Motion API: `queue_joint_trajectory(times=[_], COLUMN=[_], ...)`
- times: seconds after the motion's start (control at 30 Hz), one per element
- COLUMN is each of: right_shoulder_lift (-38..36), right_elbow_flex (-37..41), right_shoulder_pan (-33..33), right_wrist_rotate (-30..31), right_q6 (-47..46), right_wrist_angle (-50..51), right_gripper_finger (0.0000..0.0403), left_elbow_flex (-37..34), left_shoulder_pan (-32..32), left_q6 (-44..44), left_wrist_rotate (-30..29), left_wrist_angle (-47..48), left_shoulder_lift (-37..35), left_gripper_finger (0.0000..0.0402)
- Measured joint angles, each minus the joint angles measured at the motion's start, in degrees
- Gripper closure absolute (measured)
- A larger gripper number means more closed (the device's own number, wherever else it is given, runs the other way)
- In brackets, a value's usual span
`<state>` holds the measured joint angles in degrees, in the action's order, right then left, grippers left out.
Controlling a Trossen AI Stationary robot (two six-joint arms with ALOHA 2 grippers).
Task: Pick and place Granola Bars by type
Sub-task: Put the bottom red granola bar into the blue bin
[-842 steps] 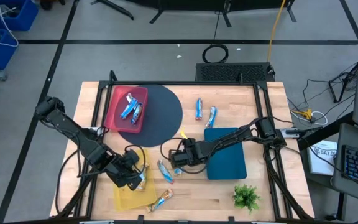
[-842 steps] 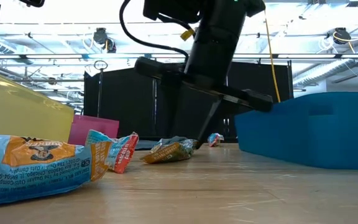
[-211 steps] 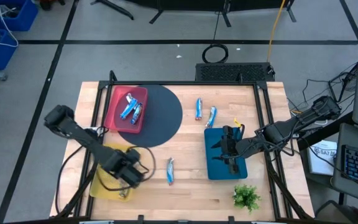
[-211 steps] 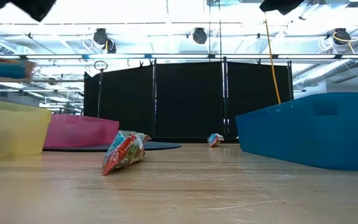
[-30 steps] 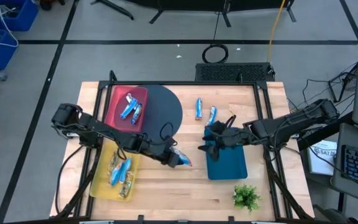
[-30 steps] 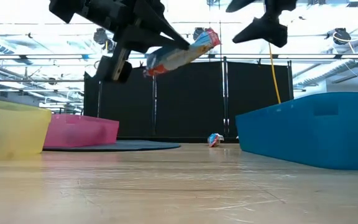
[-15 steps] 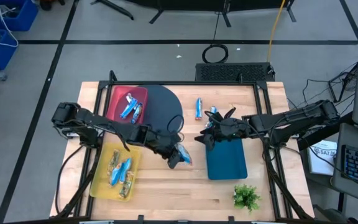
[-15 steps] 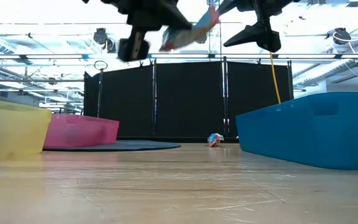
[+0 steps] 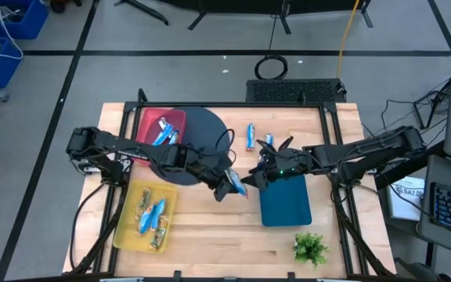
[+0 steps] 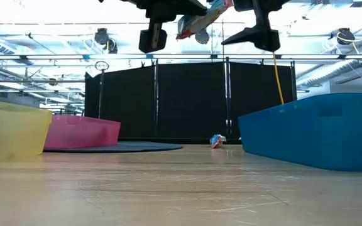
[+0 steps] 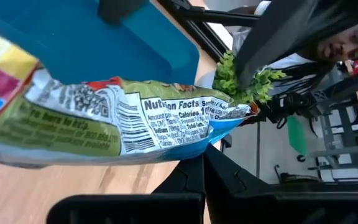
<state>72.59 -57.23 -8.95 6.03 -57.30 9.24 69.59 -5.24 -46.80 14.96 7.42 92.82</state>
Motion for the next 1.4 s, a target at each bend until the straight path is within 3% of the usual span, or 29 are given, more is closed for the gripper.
queue_joint_trajectory(times=[0.43,0.73,1.07,1.23,1.4], right_shoulder_lift=[4.4,5.1,7.2,7.4,7.4], right_elbow_flex=[0.0,0.0,0.0,0.0,0.0], right_shoulder_pan=[1.4,1.6,1.6,1.6,1.6], right_wrist_rotate=[-3.2,-3.4,-7.5,-7.4,-6.4], right_q6=[0.9,1.1,1.0,1.8,2.7], right_wrist_angle=[-8.6,-9.7,-11.6,-11.7,-12.0], right_gripper_finger=[0.0129,0.0239,0.0317,0.0382,0.0393], left_elbow_flex=[0.0,0.0,0.0,0.0,0.0], left_shoulder_pan=[0.0,0.0,0.0,0.1,0.1], left_q6=[1.7,2.6,3.5,3.8,4.6], left_wrist_rotate=[0.0,-0.4,0.0,-0.3,-0.9], left_wrist_angle=[-1.7,-1.7,-3.0,-3.1,-3.7], left_shoulder_lift=[0.0,0.0,0.0,0.0,0.0], left_gripper_finger=[0.0402,0.0402,0.0402,0.0402,0.0392])
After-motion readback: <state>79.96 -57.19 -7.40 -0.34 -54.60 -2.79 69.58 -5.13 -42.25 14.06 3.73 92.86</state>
